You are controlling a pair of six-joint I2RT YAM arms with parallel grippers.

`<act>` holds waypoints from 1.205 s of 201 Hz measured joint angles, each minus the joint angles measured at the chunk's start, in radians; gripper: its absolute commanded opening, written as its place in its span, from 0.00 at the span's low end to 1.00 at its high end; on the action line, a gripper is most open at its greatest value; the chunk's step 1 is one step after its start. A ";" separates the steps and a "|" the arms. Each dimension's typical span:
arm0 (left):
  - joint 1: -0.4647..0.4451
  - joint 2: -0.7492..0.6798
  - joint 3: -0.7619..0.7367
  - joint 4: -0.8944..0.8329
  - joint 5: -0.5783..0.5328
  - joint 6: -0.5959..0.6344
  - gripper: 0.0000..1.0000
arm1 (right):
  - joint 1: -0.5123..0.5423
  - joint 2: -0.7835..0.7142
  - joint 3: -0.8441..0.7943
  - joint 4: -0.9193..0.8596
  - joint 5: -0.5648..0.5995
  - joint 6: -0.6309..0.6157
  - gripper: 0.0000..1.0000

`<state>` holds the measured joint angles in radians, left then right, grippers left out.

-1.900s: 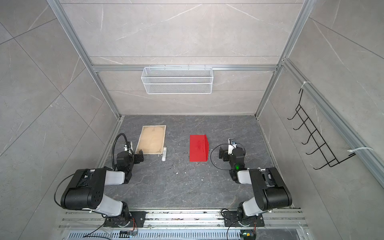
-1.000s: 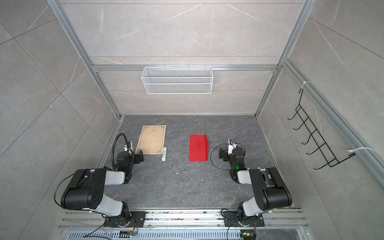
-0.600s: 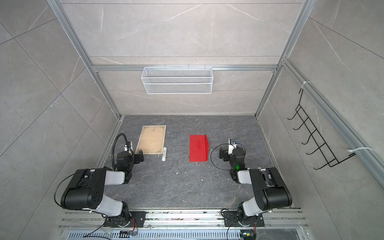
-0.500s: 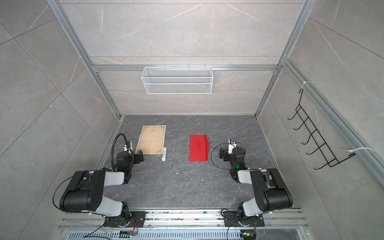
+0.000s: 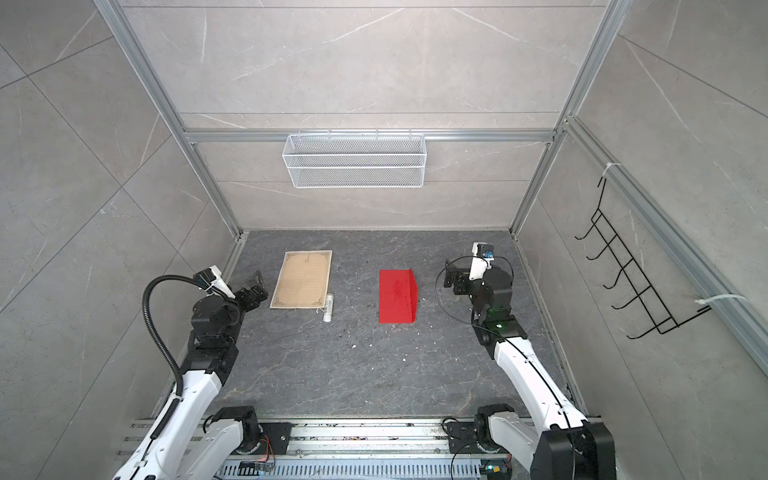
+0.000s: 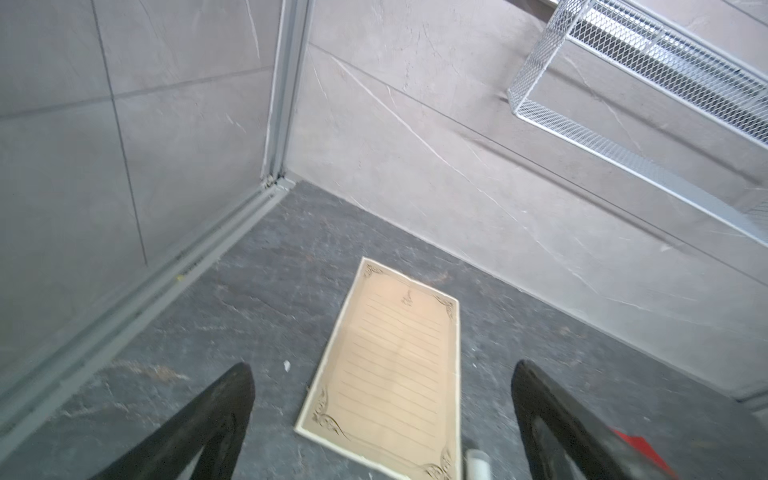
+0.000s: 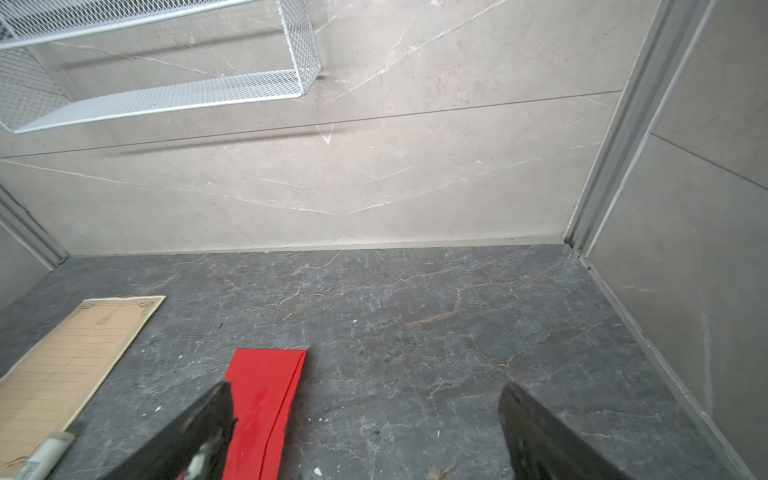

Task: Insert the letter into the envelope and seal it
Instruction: 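Raise both arms from rest and move grippers toward the table, then lower the left gripper to the near edge of the cream letter and pinch it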

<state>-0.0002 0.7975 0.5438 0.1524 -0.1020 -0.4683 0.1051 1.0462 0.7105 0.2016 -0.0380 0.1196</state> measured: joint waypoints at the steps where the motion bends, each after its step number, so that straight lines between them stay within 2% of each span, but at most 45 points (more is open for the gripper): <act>1: 0.000 0.000 0.002 -0.003 0.003 -0.008 0.97 | 0.000 -0.001 0.002 -0.003 -0.003 0.002 0.99; 57: 0.000 0.028 -0.017 -0.195 0.169 -0.371 0.93 | 0.000 -0.065 0.019 -0.158 -0.180 0.100 0.98; 98: -0.001 0.086 -0.125 -0.200 0.283 -0.618 0.92 | 0.000 -0.063 0.036 -0.183 -0.307 0.135 0.98; 130: -0.002 0.141 -0.146 -0.175 0.324 -0.734 0.90 | 0.000 -0.060 0.036 -0.182 -0.370 0.157 0.99; 152: -0.002 0.212 -0.146 -0.129 0.346 -0.761 0.90 | 0.000 -0.060 0.035 -0.172 -0.402 0.166 0.99; 173: -0.002 0.277 -0.120 -0.122 0.348 -0.734 0.90 | 0.000 -0.061 0.034 -0.161 -0.425 0.175 0.99; 242: 0.040 0.395 0.070 -0.138 0.293 -0.454 0.88 | 0.000 -0.106 0.013 -0.153 -0.469 0.173 0.99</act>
<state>0.0399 1.1923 0.6140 0.0139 0.1913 -0.9222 0.1051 0.9398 0.7235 0.0486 -0.5072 0.2924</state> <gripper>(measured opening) 0.885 0.990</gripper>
